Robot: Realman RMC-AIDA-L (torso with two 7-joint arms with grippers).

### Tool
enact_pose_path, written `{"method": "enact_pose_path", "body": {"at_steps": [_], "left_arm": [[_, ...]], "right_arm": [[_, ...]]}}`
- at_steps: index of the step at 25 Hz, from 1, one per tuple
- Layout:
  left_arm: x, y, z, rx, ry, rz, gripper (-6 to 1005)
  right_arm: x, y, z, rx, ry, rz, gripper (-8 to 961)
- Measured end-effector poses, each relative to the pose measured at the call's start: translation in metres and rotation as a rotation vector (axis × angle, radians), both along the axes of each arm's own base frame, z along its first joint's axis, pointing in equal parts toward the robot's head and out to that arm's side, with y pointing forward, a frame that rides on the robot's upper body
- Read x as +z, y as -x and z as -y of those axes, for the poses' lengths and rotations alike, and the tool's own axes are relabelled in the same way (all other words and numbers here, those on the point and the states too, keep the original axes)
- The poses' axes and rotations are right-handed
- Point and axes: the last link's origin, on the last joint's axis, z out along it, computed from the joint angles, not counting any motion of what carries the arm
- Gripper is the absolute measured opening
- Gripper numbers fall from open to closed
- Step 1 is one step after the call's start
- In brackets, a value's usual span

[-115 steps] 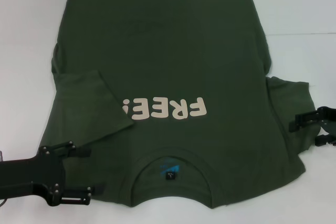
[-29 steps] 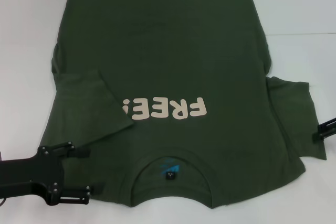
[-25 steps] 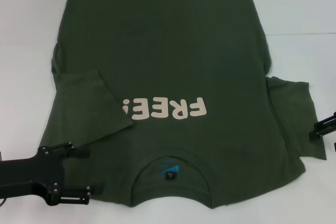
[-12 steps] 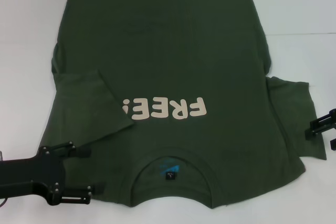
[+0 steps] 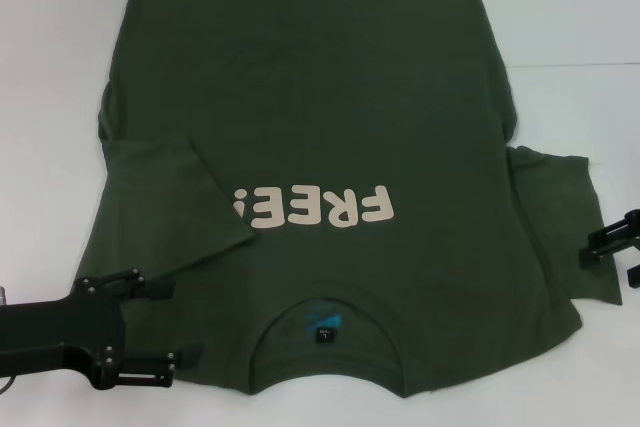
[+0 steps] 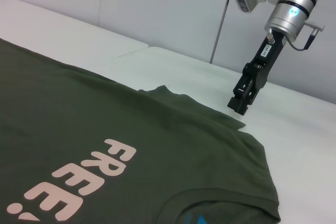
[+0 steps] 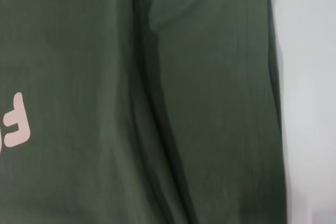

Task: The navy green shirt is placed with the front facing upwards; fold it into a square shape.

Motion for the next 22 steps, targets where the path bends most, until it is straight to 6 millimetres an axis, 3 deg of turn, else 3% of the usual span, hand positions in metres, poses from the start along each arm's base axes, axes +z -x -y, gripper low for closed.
{"method": "enact_pose_path", "body": {"at_steps": [22], "left_arm": [[-0.0009,-0.0002,0.0001,-0.001,-0.001,0.001,949]], "right_arm": [[-0.0048,-0.0014,-0.0010,0.013,-0.008,0.012,795]]}}
